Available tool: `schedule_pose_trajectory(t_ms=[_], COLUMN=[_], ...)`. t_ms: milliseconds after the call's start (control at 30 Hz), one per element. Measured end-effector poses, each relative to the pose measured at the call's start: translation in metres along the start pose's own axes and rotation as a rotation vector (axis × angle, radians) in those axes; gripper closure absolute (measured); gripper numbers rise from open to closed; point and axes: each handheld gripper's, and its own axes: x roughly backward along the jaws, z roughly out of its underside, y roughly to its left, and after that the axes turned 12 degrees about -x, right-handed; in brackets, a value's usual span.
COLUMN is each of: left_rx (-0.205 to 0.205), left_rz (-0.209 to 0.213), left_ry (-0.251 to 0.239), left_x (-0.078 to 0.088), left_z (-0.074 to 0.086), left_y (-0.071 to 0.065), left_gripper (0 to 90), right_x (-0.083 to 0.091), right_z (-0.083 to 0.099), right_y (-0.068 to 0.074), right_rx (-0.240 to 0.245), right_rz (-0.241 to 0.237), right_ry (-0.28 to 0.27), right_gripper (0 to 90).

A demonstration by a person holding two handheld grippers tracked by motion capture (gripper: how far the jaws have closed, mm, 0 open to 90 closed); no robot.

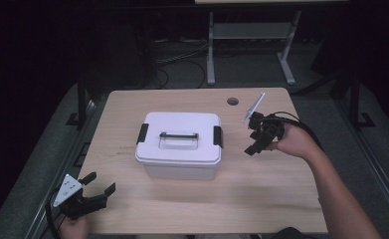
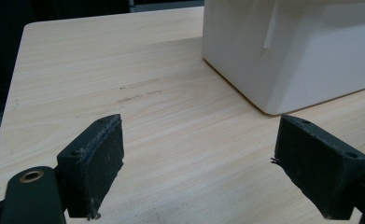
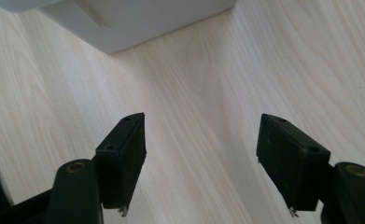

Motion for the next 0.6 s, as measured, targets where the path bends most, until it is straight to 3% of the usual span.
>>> schedule_pose_trajectory(t_ms=[600], left_rx=[-0.007], left_rz=[0.002], left_ry=[0.002], left_x=[0.000], left_z=[0.000], left_y=[0.000], left_gripper=[15.0], right_x=[-0.006], right_z=[0.018], right_y=[-0.004], right_rx=[-0.023], right_rz=[-0.004], right_ry=[-0.007], right_gripper=[31.7])
